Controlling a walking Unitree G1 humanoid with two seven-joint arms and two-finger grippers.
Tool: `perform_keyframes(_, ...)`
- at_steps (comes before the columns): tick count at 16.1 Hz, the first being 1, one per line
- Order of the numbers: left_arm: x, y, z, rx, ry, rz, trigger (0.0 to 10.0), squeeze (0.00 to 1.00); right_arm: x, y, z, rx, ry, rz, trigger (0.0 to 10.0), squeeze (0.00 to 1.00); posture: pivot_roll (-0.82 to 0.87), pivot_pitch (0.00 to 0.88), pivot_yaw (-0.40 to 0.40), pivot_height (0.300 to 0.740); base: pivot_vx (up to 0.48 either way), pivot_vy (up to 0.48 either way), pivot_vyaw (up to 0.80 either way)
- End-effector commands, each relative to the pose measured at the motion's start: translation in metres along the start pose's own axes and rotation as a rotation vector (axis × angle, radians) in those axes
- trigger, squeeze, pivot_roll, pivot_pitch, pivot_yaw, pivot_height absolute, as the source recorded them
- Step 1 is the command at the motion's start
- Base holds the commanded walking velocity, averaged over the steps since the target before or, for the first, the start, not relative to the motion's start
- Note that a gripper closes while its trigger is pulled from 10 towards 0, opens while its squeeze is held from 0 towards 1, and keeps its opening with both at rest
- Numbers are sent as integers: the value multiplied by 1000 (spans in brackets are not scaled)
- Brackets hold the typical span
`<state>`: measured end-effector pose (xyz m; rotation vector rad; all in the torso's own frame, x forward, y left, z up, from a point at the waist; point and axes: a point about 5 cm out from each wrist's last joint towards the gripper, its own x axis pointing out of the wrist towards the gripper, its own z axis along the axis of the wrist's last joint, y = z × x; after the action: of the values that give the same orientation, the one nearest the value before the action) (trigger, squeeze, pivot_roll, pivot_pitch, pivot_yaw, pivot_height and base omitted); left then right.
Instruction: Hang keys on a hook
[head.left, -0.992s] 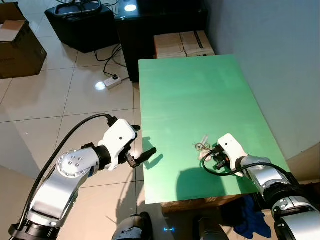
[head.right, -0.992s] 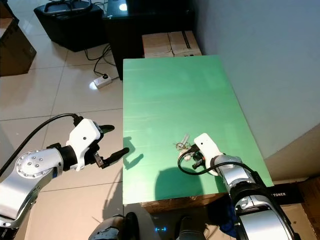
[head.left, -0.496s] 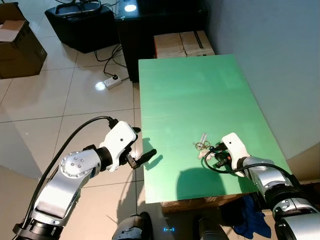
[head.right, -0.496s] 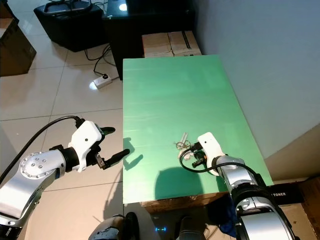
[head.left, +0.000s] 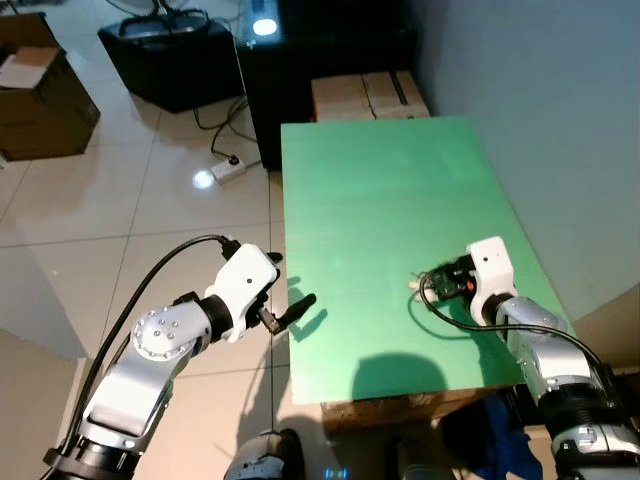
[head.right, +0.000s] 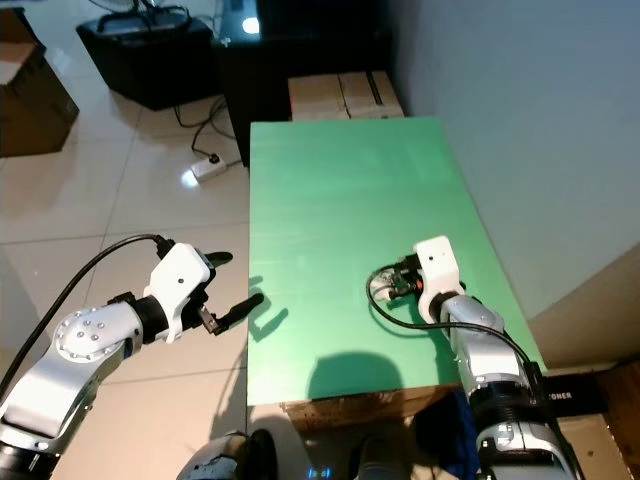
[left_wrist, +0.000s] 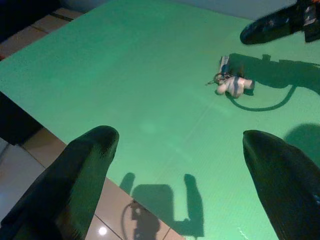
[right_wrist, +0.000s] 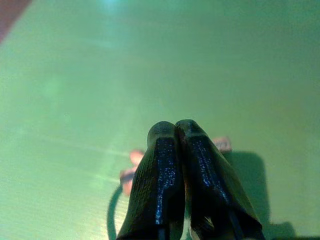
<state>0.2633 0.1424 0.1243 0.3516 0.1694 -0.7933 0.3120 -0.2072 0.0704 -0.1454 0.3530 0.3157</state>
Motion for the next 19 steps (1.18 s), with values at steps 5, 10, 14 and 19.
perform_keyframes(5, 7, 5, 3, 36, -21, 58, 10000, 0, -6, 9, 28, -11, -151, -74, 0, 0, -133, 23, 57, 740, 0, 0, 0)
perform_keyframes(10, 8, 6, 4, 46, -31, 87, 10000, 0, -7, 12, 28, -19, -187, -183, 0, 0, -116, 14, 65, 740, 0, 0, 0)
perform_keyframes(14, 8, 8, 3, 57, -29, 100, 10000, 0, -6, 18, 4, -87, -70, -197, 5451, 0, -112, 21, 77, 740, 0, 0, 0)
perform_keyframes(19, 3, 9, 8, 75, -31, 72, 10000, 0, 6, 6, -13, 145, 26, -213, 10000, 1000, -70, 72, 107, 740, 0, 0, 0)
